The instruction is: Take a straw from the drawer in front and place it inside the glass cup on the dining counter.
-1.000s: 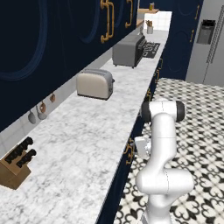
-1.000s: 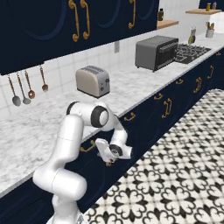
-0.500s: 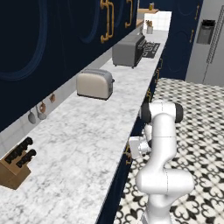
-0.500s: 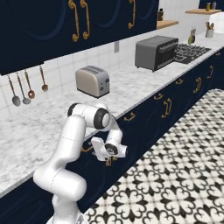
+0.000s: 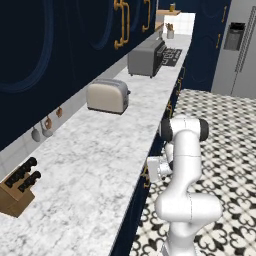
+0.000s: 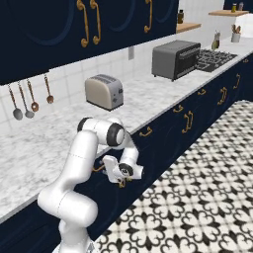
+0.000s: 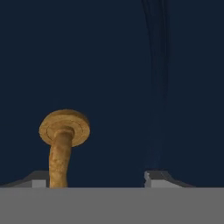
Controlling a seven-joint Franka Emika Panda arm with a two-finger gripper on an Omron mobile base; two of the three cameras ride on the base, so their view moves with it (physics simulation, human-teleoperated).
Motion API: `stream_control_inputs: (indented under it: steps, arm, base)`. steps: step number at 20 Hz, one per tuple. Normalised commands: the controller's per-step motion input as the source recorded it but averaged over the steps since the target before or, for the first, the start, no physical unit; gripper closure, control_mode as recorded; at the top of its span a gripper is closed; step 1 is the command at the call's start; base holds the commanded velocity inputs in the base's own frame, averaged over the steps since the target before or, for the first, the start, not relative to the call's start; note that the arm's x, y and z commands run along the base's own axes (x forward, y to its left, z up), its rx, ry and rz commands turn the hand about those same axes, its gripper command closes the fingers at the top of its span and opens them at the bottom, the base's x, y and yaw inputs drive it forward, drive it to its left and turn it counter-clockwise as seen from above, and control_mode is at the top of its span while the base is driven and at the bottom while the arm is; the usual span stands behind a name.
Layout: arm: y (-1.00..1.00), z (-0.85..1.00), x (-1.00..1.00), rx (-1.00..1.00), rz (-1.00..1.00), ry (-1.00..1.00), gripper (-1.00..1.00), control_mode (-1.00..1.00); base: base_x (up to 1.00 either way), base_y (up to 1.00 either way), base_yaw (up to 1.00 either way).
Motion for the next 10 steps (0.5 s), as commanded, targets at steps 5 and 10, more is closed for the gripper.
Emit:
stream_control_inputs:
  steps: [5,10]
  arm:
    - [0.01,-0.13,-0.10,0.01,-0.01,0.01,1.00,-1.00]
    - [-0.46,-0.07,-0.26,0.13,0.00,0.00,1.00,-1.00]
  base:
    - [0.00,0.00,0.00]
    - [0.00,0.00,0.00]
